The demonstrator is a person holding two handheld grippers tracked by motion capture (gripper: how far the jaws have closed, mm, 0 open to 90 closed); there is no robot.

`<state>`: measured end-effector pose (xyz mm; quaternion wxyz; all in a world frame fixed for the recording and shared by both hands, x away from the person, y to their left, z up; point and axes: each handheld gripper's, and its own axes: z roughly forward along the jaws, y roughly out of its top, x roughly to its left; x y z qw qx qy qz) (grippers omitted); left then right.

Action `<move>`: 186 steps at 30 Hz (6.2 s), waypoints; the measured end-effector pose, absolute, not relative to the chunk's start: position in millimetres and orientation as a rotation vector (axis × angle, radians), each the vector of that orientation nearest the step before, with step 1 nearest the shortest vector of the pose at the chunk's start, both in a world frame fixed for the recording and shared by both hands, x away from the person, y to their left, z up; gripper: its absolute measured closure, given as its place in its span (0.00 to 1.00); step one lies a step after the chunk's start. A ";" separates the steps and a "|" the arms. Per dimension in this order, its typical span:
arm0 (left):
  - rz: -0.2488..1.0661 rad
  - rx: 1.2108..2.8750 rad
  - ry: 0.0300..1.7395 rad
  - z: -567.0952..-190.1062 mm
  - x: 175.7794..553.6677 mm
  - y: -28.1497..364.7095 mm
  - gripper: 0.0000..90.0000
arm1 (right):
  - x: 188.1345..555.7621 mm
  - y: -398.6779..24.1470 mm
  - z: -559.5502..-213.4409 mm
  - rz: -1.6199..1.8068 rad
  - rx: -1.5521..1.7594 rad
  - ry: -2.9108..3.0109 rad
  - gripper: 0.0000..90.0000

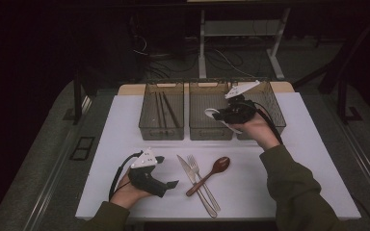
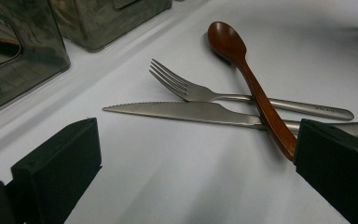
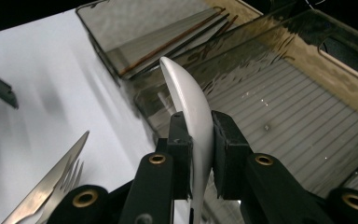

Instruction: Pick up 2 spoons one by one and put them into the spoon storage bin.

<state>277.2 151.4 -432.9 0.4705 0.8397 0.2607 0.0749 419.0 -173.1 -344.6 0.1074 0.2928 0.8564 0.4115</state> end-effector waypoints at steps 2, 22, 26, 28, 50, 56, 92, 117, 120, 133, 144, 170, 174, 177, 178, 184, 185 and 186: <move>0.183 2.056 0.638 -432.9 277.2 151.2 0.00 | 425.0 -169.8 -343.1 1.206 0.864 2.520 0.87; 0.180 2.051 0.626 -432.6 277.0 151.1 0.00 | 472.9 -139.7 -368.0 1.108 0.965 2.586 0.79; 0.179 2.049 0.629 -432.6 276.9 151.2 0.00 | 471.9 -140.7 -367.8 1.135 0.971 2.573 0.65; 0.181 2.053 0.625 -432.5 277.1 151.3 0.00 | 470.1 -141.7 -366.3 1.148 0.966 2.563 0.62; 0.177 2.059 0.630 -432.9 276.6 150.6 0.00 | 422.2 -173.3 -349.1 1.335 0.960 2.501 0.59; 0.179 2.059 0.632 -433.0 276.3 150.1 0.00 | 404.7 -183.9 -356.5 1.350 0.953 2.531 0.68; 0.178 2.068 0.626 -433.6 276.3 149.4 0.00 | 370.7 -177.3 -433.8 1.041 0.899 2.769 0.99; 0.179 2.069 0.623 -433.2 276.0 149.4 0.00 | 356.3 -195.2 -436.9 0.984 0.909 2.778 0.93; 0.178 2.068 0.623 -433.3 276.0 149.5 0.00 | 355.1 -201.6 -430.7 1.047 0.926 2.755 0.88; 0.177 2.074 0.622 -433.7 276.4 149.0 0.00 | 341.8 -211.8 -431.6 1.172 0.936 2.777 0.55; 0.175 2.077 0.622 -434.1 276.6 148.6 0.00 | 338.3 -199.7 -440.0 1.122 0.879 2.815 0.53; 0.175 2.076 0.620 -434.4 276.5 148.1 0.00 | 329.0 -192.6 -438.8 0.980 0.662 2.911 0.77; 0.175 2.078 0.618 -434.2 276.5 148.3 0.00 | 327.9 -191.7 -438.4 0.960 0.649 2.910 0.82; 0.176 2.076 0.620 -434.1 276.6 148.4 0.00 | 328.0 -191.8 -438.5 0.953 0.633 2.906 0.84; 0.176 2.077 0.620 -434.1 276.6 148.5 0.00 | 326.8 -191.2 -437.8 0.948 0.645 2.910 0.84; 0.177 2.077 0.620 -434.0 276.5 148.7 0.00 | 326.3 -191.7 -438.2 0.942 0.621 2.907 0.88; 0.177 2.078 0.620 -433.9 276.6 148.8 0.00 | 325.9 -191.8 -437.8 0.937 0.624 2.909 0.88; 0.178 2.078 0.620 -433.9 276.6 148.8 0.00 | 326.1 -192.3 -437.9 0.940 0.623 2.915 0.89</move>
